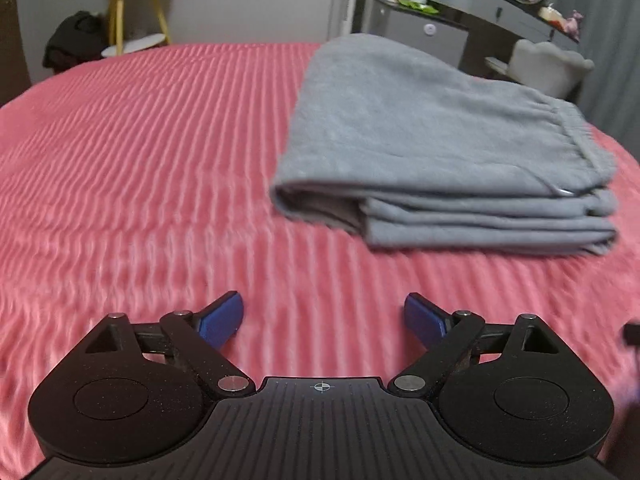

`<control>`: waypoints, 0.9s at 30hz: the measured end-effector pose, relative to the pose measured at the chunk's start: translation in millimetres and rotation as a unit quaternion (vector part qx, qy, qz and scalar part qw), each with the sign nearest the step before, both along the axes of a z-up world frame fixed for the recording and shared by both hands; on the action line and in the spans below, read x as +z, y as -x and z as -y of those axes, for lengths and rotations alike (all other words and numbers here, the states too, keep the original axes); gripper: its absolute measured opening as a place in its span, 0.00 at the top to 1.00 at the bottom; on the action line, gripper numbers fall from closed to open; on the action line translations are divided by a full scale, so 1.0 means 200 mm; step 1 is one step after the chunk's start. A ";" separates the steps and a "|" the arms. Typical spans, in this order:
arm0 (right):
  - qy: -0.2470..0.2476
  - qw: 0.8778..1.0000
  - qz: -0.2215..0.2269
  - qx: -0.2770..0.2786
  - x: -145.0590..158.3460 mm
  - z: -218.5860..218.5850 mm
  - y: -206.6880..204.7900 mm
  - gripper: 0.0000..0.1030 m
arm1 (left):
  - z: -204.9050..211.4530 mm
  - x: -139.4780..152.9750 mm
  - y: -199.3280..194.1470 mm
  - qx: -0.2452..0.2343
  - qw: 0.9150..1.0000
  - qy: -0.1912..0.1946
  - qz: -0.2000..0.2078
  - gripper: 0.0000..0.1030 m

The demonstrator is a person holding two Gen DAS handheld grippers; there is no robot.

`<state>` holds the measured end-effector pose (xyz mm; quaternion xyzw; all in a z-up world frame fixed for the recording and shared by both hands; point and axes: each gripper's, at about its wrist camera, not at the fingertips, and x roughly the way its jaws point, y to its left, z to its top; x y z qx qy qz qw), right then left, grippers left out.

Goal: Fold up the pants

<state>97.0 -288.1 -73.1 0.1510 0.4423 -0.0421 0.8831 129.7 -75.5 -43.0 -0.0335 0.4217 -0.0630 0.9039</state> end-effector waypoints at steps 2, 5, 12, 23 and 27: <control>0.038 0.999 -0.009 0.018 -0.01 -0.07 0.07 0.04 | 0.00 0.04 0.08 0.000 1.000 0.013 0.000 0.09; 0.084 0.996 -0.002 0.027 0.04 -0.14 0.14 0.04 | 0.00 0.12 0.20 -0.001 1.000 0.003 0.013 0.08; 0.116 0.988 0.089 0.054 0.23 -0.21 0.31 0.04 | 0.06 0.28 0.46 -0.048 0.998 -0.003 0.045 0.07; 0.066 0.991 0.085 0.081 0.28 -0.25 0.34 0.04 | -0.06 0.44 0.56 -0.052 0.996 -0.008 0.071 0.02; 0.080 0.990 0.083 0.080 0.22 -0.25 0.31 0.04 | -0.09 0.40 0.48 -0.019 0.999 -0.011 0.047 0.02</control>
